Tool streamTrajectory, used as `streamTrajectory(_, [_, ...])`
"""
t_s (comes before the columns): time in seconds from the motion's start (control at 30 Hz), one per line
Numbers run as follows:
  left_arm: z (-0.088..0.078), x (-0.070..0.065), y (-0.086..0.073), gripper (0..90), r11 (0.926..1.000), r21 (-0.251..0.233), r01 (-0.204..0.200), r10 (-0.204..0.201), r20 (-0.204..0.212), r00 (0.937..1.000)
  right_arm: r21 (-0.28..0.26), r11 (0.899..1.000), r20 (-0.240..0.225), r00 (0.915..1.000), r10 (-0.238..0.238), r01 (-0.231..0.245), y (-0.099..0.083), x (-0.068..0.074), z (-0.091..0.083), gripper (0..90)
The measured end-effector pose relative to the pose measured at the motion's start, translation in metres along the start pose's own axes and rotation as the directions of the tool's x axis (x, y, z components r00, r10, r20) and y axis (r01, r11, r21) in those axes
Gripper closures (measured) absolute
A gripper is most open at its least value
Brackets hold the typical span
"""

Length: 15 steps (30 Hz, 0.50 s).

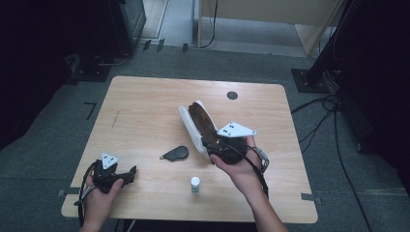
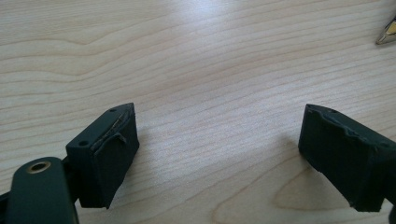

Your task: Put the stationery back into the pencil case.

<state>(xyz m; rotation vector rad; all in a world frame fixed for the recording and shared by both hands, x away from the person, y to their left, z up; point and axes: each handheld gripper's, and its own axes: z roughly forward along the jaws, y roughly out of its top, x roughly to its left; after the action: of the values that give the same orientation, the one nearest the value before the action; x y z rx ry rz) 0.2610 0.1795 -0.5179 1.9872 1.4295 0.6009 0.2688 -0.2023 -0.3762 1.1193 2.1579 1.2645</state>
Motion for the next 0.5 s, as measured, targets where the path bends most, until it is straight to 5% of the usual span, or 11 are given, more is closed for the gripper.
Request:
streamTrajectory(0.13, [0.000,0.000,0.000,12.1,1.0000,0.000,0.000,0.000,0.000,1.0000,-0.003,1.000,-0.035,0.9994,0.004,-0.004,-0.007,0.001,-0.006,55.0])
streamTrajectory(0.27, [0.000,0.000,0.000,12.1,1.0000,0.000,0.000,0.000,0.000,1.0000,-0.013,1.000,-0.129,0.9914,-0.022,0.021,-0.015,0.003,-0.010,56.1])
streamTrajectory(0.5, [0.000,0.000,0.000,12.1,1.0000,-0.001,0.001,-0.001,0.000,1.0000,-0.006,1.000,-0.191,0.9812,-0.028,0.028,-0.024,0.005,-0.011,56.5])
